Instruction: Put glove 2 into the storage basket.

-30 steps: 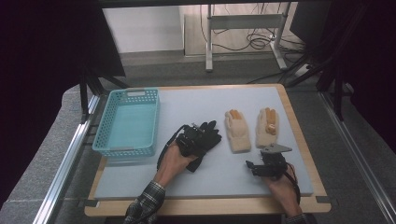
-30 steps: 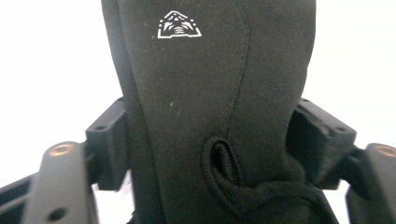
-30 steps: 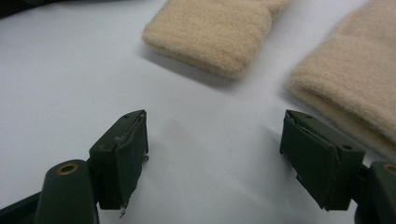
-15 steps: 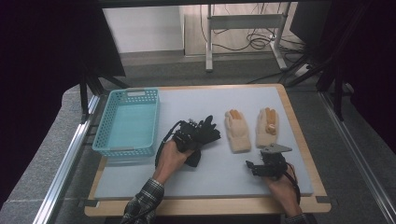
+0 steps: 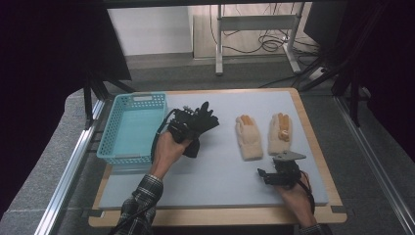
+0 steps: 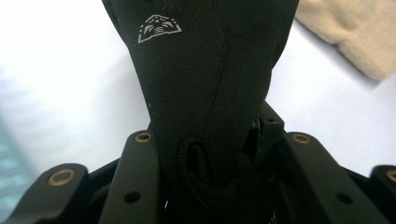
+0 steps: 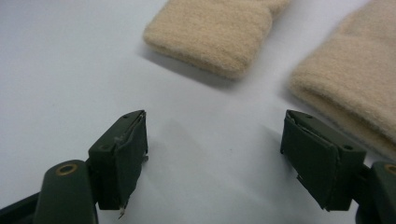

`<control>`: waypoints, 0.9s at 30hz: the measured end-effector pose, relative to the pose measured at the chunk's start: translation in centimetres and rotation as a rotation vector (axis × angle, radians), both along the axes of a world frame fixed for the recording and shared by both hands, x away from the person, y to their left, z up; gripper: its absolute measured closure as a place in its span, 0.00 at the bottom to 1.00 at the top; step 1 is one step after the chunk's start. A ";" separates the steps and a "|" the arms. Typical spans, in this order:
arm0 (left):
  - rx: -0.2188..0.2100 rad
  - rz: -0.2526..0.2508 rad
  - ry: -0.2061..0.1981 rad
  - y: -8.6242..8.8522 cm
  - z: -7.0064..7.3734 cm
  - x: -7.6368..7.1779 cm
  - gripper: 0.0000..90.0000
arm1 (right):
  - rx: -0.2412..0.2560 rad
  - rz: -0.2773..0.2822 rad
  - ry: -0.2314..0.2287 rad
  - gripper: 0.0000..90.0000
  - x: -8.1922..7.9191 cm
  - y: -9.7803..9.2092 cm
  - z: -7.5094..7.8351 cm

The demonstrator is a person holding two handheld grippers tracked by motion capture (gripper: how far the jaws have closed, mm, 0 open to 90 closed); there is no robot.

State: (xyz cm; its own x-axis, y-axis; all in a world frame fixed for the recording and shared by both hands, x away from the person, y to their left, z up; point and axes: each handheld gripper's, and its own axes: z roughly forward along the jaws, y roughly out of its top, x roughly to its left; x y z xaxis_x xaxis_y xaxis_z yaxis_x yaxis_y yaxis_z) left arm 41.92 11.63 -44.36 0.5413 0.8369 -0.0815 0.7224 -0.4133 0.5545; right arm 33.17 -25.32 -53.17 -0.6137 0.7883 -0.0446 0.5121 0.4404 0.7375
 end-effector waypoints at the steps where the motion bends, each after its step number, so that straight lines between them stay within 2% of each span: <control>1: -0.004 0.016 -0.004 0.6 0.4 0.1 0.71 | 0.000 0.000 0.000 0.25 0.0 0.0 0.0; 10: -0.008 0.117 -0.040 4.7 3.2 0.5 0.70 | 0.000 0.000 0.000 0.25 0.0 0.0 0.0; 16: 0.026 0.204 -0.062 7.7 4.4 0.8 0.70 | 0.000 0.000 -0.001 0.25 0.0 0.0 0.0; 22: 0.064 0.287 -0.054 11.0 4.5 0.9 0.70 | 0.000 0.000 -0.001 0.25 0.0 0.0 0.0; 27: 0.090 0.349 -0.026 13.7 3.8 1.3 0.70 | 0.000 0.001 -0.001 0.25 0.0 0.0 0.0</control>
State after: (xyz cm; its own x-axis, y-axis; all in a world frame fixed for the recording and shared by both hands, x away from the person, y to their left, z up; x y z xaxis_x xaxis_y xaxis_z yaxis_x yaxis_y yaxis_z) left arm 43.19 25.32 -40.54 0.2227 0.9748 0.0115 0.8146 -0.1925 0.5472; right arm 33.18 -25.31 -53.18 -0.6141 0.7879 -0.0449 0.5113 0.4406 0.7379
